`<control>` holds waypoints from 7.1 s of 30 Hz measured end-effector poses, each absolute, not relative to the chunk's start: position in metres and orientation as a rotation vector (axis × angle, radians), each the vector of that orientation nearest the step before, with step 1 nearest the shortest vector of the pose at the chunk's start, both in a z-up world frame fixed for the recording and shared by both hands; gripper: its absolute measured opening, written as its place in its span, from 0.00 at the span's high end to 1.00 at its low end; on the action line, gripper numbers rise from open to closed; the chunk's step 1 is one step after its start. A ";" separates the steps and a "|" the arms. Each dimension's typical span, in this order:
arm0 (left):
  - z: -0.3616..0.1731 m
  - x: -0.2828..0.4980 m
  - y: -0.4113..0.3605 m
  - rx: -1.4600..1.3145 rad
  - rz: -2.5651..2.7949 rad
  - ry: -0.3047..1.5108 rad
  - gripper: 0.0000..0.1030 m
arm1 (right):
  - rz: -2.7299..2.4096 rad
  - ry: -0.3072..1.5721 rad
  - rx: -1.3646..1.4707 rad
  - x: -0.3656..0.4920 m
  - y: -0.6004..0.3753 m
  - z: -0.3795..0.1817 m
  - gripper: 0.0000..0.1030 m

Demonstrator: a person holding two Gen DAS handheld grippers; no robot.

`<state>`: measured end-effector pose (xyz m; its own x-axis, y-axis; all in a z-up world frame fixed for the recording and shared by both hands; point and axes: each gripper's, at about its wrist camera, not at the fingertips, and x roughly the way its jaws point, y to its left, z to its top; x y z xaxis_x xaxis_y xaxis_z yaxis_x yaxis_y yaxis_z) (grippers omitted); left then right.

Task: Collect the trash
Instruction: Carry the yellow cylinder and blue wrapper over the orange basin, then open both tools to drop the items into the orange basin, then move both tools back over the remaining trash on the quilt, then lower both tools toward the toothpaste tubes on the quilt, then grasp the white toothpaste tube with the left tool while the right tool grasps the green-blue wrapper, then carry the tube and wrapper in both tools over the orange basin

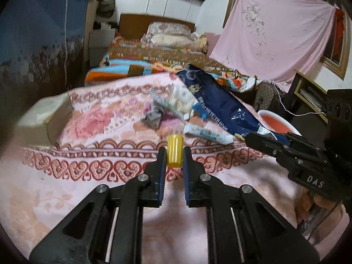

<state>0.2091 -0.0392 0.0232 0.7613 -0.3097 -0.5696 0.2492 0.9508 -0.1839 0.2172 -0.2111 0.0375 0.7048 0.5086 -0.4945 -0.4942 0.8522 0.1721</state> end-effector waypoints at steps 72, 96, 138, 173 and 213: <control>0.048 0.279 -0.300 -0.086 -0.729 0.788 0.87 | -0.246 0.377 0.627 0.187 -0.474 0.024 0.70; 0.081 0.230 -0.173 -0.131 -0.430 0.429 0.44 | -0.134 0.137 0.376 0.174 -0.402 0.066 0.35; 0.052 0.203 -0.056 -0.091 -0.186 0.400 0.13 | 0.179 0.398 0.083 0.236 -0.294 0.059 0.00; -0.004 0.284 -0.096 -0.383 -0.321 0.918 0.83 | 0.434 0.773 0.137 0.288 -0.273 0.017 0.88; 0.088 0.205 -0.147 -0.070 -0.435 0.335 1.00 | 0.302 0.114 0.186 0.188 -0.328 0.084 0.93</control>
<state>0.2049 -0.1469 0.0882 0.8531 -0.4248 -0.3030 0.4019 0.9053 -0.1375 0.1878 -0.3277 0.0835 0.9484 0.3060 -0.0831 -0.2850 0.9376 0.1991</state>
